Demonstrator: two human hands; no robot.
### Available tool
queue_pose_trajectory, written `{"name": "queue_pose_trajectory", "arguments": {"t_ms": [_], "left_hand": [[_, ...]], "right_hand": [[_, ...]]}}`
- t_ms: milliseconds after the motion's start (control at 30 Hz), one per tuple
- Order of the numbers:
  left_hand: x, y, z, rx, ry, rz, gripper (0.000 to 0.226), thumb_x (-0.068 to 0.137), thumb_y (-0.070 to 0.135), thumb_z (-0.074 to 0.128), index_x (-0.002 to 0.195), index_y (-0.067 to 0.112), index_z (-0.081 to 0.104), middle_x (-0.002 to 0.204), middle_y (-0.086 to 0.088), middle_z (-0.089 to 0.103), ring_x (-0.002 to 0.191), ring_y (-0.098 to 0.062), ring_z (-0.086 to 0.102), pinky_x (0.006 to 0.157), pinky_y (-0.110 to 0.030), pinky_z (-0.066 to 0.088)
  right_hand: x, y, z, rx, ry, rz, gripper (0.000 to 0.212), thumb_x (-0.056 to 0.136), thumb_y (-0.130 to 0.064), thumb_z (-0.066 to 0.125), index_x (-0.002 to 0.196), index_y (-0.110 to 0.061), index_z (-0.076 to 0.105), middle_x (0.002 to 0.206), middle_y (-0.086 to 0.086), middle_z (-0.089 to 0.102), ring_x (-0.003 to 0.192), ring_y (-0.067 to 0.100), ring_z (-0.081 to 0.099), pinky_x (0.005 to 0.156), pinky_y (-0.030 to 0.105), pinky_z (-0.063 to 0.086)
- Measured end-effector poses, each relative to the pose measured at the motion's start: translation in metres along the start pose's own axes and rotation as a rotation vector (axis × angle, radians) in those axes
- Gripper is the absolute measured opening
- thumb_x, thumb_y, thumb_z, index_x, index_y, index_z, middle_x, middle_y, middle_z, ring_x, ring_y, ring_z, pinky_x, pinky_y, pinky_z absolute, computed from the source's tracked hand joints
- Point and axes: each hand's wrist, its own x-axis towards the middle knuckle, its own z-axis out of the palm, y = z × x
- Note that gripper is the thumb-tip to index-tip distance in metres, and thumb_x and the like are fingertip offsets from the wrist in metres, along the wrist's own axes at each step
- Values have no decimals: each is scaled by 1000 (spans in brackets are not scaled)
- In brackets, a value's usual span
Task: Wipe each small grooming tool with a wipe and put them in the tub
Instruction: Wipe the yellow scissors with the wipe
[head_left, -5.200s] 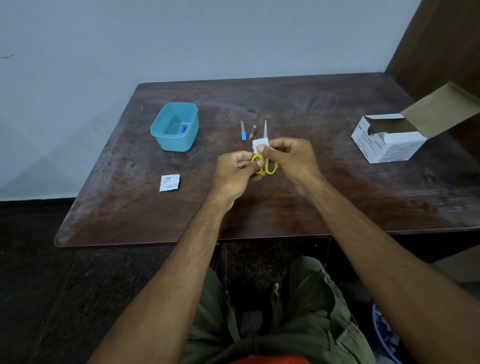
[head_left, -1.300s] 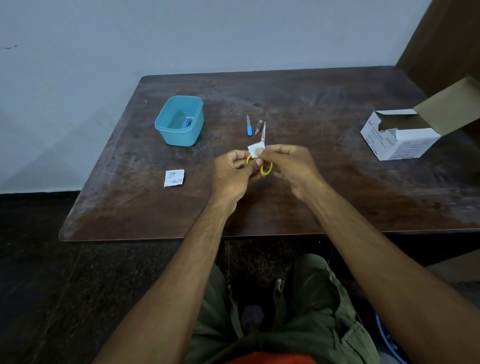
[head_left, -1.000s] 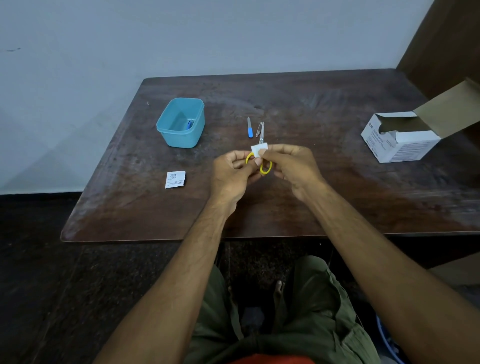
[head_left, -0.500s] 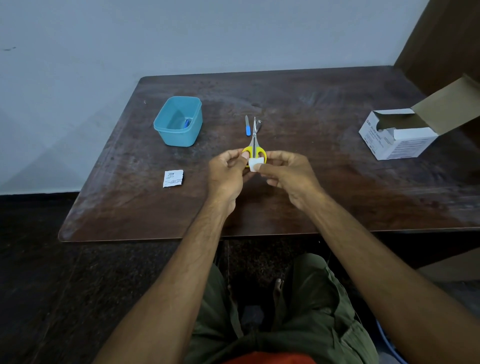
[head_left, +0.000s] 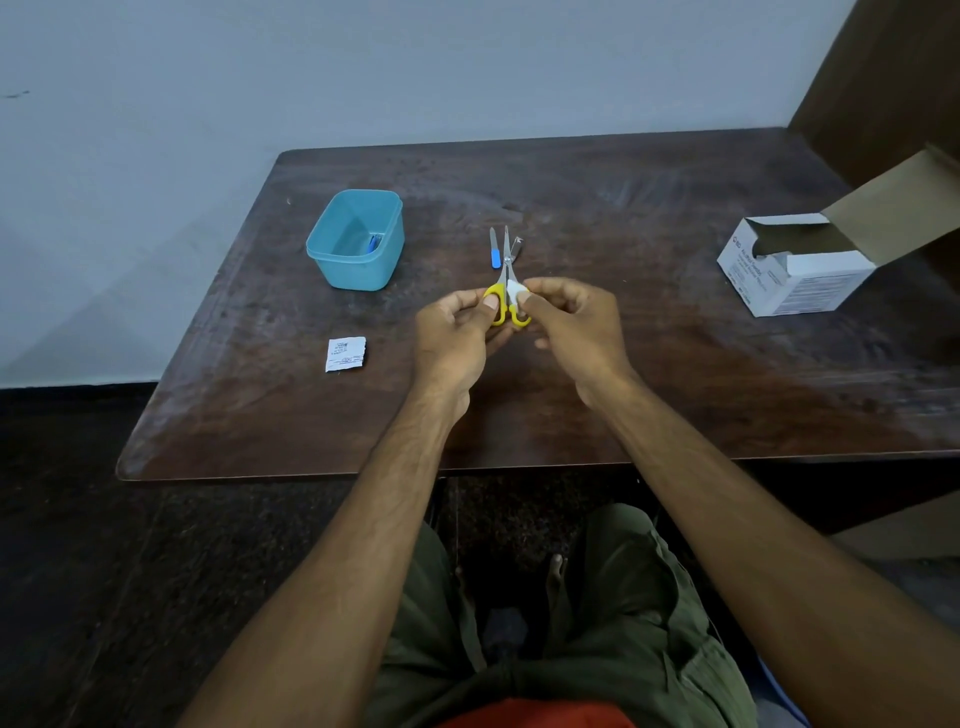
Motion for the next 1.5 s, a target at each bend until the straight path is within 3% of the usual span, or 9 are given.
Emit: {"name": "queue_pose_trajectory", "arguments": {"t_ms": [167, 300, 467, 633, 833, 1067, 1200, 1333, 1500], "left_hand": [[1, 3, 0, 11, -12, 8, 16, 96, 8, 55, 107, 3, 66, 88, -8, 73, 80, -17, 72, 73, -23, 58], [3, 2, -1, 2, -1, 10, 14, 96, 7, 55, 104, 3, 65, 84, -8, 73, 75, -16, 71, 71, -23, 58], [2, -4, 1, 4, -17, 14, 11, 95, 7, 56, 96, 8, 66, 80, -4, 73, 75, -15, 70, 69, -23, 57], [3, -7, 1, 6, -13, 12, 10, 94, 7, 57, 97, 9, 67, 85, -7, 73, 81, -20, 71, 70, -24, 57], [3, -7, -1, 4, 2, -1, 14, 94, 7, 58, 104, 3, 66, 87, -10, 74, 84, -21, 72, 72, -26, 58], [-4, -4, 0, -6, 8, -21, 16, 95, 7, 57, 107, 0, 65, 87, -8, 73, 74, -13, 72, 67, -20, 57], [-5, -2, 0, -35, -8, -24, 18, 94, 5, 58, 109, -3, 64, 85, -7, 72, 71, -10, 71, 64, -19, 56], [-5, -1, -1, -60, -5, -25, 18, 91, 3, 61, 108, -4, 63, 84, -9, 72, 72, -12, 71, 65, -20, 56], [-2, -1, -1, -73, 28, -38, 21, 88, 4, 66, 106, -5, 63, 77, -5, 73, 70, -10, 70, 66, -21, 56]], "right_hand": [[9, 6, -2, -211, -2, -258, 24, 87, -15, 68, 110, -17, 71, 101, -2, 68, 86, 9, 68, 81, 30, 56], [12, 5, -2, -246, -26, -315, 24, 85, -10, 66, 108, -13, 73, 104, 2, 68, 84, 8, 69, 80, 27, 56], [16, 6, 1, -159, 33, -243, 15, 84, -9, 64, 89, -16, 75, 82, -6, 74, 75, 12, 69, 69, 31, 56], [18, 7, 1, -121, 40, -170, 15, 87, -9, 61, 86, -16, 74, 79, -2, 73, 74, 14, 69, 71, 38, 58], [12, 8, 1, -103, -39, -157, 6, 86, -14, 68, 87, -15, 74, 79, -1, 73, 69, 8, 67, 62, 25, 53], [16, 12, 4, -180, 29, -175, 8, 86, -18, 67, 88, -15, 74, 76, -6, 72, 69, 10, 69, 58, 22, 51], [14, 11, 5, -249, 42, -246, 9, 86, -20, 66, 89, -17, 74, 80, -9, 72, 73, 5, 67, 66, 22, 53], [10, 11, 6, -289, 68, -351, 18, 86, -24, 68, 102, -17, 71, 101, -3, 67, 85, 2, 65, 73, 16, 52], [3, 11, 4, -413, 25, -534, 16, 91, -23, 61, 97, -17, 74, 98, -1, 59, 85, 4, 60, 73, 15, 48]]}}
